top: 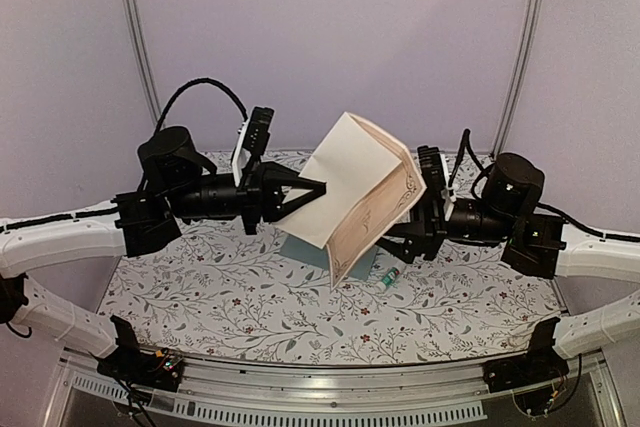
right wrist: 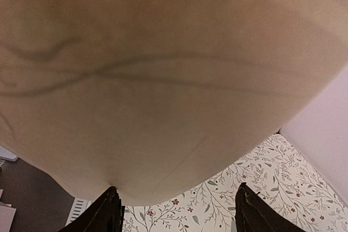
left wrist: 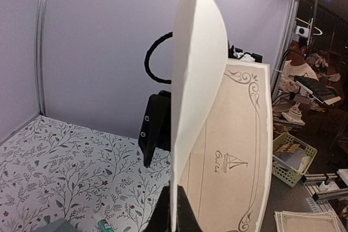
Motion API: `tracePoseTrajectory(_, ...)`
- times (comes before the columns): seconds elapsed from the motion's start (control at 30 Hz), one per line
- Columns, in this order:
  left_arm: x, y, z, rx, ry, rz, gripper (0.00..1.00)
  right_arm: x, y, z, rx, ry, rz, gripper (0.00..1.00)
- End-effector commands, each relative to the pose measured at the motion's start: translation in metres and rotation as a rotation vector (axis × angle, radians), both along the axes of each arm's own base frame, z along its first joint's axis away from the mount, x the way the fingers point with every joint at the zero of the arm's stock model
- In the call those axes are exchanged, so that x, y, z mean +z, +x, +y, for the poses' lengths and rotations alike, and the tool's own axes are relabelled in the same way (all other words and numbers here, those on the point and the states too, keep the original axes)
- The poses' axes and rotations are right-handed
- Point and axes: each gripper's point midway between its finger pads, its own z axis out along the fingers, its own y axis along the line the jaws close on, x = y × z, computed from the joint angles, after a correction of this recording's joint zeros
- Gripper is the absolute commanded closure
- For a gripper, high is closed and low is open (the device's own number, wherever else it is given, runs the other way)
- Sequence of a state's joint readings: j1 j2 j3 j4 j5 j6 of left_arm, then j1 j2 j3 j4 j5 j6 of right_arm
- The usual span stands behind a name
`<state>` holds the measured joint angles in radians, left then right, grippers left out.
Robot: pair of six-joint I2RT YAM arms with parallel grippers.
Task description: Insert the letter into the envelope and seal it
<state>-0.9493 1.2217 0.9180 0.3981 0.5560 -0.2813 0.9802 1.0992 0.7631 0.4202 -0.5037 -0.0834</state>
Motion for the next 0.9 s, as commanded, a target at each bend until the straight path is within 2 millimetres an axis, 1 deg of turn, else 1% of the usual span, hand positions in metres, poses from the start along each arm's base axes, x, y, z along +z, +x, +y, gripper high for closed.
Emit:
tracePoseTrajectory(0.0,0.012,-0.013,-0.007,-0.064,-0.041,-0.013,1.00,0.025,0.005,0.002,-0.029,0.060,-0.033,0.28)
tracePoseTrajectory(0.27,0.001,-0.015,-0.018,-0.080,-0.024,-0.001,1.00,0.032,0.008,0.003,-0.042,0.091,-0.032,0.29)
tracePoseTrajectory(0.43,-0.003,-0.016,-0.022,-0.083,-0.020,-0.003,1.00,0.034,0.014,-0.001,-0.085,0.110,-0.016,0.32)
tracePoseTrajectory(0.6,-0.005,-0.021,-0.026,-0.106,-0.013,-0.012,1.00,0.030,0.018,-0.003,-0.109,0.118,0.007,0.39)
tracePoseTrajectory(0.73,-0.008,-0.025,-0.030,-0.119,0.005,-0.029,1.00,0.021,0.022,-0.001,-0.122,0.100,0.039,0.46)
tracePoseTrajectory(0.87,-0.010,-0.027,-0.034,-0.124,0.023,-0.041,0.97,0.013,0.019,0.000,-0.102,0.083,0.057,0.48)
